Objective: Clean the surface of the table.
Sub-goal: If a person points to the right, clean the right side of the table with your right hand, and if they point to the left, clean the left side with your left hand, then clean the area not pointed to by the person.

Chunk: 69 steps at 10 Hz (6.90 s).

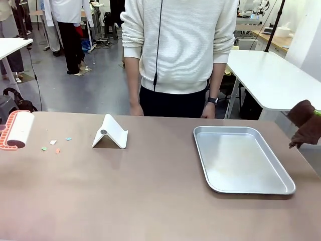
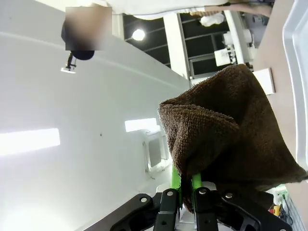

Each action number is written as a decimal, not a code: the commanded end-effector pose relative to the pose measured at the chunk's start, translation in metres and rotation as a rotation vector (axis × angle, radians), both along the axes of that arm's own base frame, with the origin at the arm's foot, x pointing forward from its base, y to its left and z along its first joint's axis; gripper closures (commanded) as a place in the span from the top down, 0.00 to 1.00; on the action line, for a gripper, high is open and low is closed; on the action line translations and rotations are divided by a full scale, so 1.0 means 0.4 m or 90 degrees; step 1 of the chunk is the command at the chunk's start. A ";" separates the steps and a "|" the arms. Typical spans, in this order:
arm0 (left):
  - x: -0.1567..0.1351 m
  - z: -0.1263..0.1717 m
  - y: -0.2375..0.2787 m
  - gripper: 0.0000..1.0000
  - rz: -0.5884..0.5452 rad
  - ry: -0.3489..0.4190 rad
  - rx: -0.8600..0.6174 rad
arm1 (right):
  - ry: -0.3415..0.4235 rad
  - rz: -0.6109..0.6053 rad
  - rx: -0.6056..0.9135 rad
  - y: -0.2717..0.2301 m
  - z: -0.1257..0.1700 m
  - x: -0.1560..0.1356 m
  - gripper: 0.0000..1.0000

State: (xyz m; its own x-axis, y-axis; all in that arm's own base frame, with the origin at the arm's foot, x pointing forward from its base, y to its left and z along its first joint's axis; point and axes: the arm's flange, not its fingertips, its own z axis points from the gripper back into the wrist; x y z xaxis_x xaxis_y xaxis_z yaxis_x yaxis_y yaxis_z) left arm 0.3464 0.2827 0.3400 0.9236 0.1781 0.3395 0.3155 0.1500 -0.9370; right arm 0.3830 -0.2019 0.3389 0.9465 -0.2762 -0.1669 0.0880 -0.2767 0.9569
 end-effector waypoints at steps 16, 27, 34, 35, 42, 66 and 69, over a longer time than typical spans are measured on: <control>-0.005 0.007 -0.006 0.00 0.000 -0.010 0.000 | -0.008 0.040 -0.020 0.017 0.031 -0.007 0.09; 0.008 -0.019 -0.058 0.22 0.341 0.279 0.185 | -0.008 0.040 -0.020 0.017 0.031 -0.007 0.09; 0.030 -0.031 -0.090 0.22 0.309 0.302 0.270 | -0.008 0.040 -0.020 0.017 0.031 -0.007 0.09; 0.039 -0.038 -0.098 0.22 0.299 0.307 0.278 | -0.008 0.040 -0.020 0.017 0.031 -0.007 0.09; 0.213 -0.066 -0.233 0.22 0.287 0.410 0.324 | -0.008 0.040 -0.020 0.017 0.031 -0.007 0.09; -0.256 0.070 -0.108 0.22 0.019 0.100 -0.159 | -0.008 0.040 -0.020 0.017 0.031 -0.007 0.09; -0.272 0.072 -0.095 0.22 -0.031 0.084 -0.116 | -0.008 0.040 -0.020 0.017 0.031 -0.007 0.09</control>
State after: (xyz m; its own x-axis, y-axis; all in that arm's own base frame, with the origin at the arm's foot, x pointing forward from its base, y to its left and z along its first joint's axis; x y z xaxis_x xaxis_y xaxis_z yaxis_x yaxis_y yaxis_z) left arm 0.2355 0.2451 0.3600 0.9648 0.2043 0.1659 0.1778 -0.0414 -0.9832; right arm 0.3812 -0.1963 0.3455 0.9588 -0.2360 -0.1581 0.0980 -0.2475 0.9639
